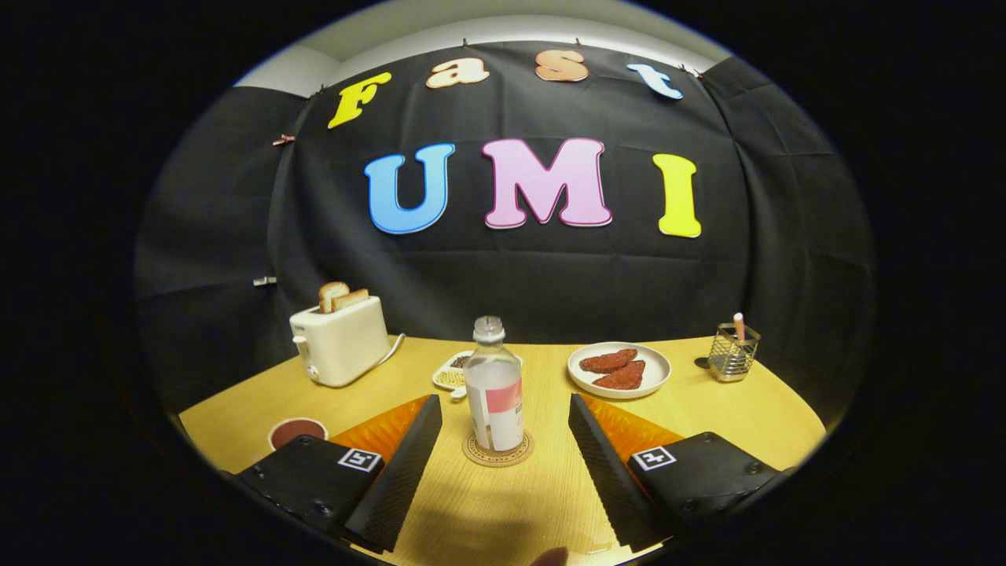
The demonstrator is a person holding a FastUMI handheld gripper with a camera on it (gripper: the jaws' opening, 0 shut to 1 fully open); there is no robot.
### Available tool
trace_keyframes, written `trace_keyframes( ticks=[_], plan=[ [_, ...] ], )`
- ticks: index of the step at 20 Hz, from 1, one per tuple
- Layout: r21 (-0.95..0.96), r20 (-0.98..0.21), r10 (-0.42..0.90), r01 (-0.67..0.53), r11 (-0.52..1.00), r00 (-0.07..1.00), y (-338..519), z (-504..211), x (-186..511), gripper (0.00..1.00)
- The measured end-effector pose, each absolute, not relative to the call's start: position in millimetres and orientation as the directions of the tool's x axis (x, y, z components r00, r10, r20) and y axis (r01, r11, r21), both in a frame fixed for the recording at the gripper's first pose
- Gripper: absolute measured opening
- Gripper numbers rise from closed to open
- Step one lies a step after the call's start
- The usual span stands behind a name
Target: Take the bottle from table, then pour the juice into the cup, finally place the bottle on the coaster
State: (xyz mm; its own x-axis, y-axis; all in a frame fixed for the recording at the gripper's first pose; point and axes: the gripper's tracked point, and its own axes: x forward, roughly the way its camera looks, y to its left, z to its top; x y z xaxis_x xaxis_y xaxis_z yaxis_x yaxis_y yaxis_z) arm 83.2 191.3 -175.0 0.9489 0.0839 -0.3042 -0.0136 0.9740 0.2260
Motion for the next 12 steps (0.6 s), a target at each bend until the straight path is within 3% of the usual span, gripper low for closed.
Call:
trace_keyframes(
  ticks=[12],
  plan=[
    [0.081, -0.174, -0.018, 0.033, 0.996, 0.985, 151, -44, 45, 0.99]
  ],
)
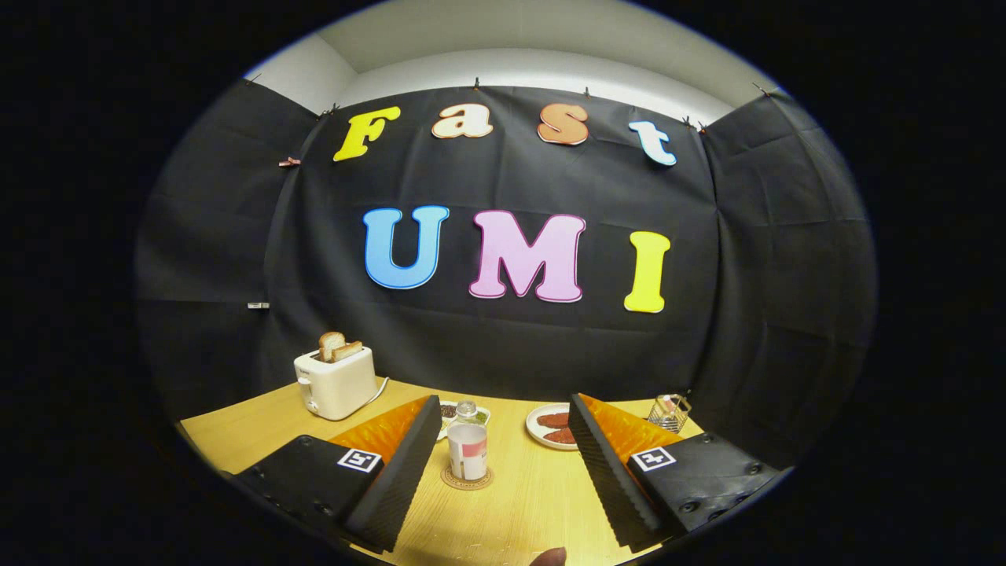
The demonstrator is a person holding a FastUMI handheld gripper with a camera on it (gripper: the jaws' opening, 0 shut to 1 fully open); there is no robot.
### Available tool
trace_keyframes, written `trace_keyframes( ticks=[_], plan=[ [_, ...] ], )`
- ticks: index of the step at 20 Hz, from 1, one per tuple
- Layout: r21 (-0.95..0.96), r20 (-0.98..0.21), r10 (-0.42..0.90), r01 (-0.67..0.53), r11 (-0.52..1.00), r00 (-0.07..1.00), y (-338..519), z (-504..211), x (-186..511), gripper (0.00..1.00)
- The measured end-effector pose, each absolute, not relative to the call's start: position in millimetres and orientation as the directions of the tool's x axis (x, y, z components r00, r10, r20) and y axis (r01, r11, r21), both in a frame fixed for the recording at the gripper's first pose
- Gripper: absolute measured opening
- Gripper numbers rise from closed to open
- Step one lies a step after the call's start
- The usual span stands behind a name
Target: Take the bottle from table, then pour the juice into the cup, finally place the bottle on the coaster
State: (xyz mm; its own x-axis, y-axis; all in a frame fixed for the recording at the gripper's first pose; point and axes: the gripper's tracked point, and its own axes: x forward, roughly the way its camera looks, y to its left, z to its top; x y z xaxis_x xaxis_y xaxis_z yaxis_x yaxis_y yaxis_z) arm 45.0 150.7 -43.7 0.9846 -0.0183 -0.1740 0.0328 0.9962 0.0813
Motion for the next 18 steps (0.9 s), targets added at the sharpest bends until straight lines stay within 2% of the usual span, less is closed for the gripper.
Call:
trace_keyframes(
  ticks=[18],
  plan=[
    [-0.003, -0.132, -0.030, 0.029, 1.000, 0.991, 141, -21, 26, 0.97]
  ],
)
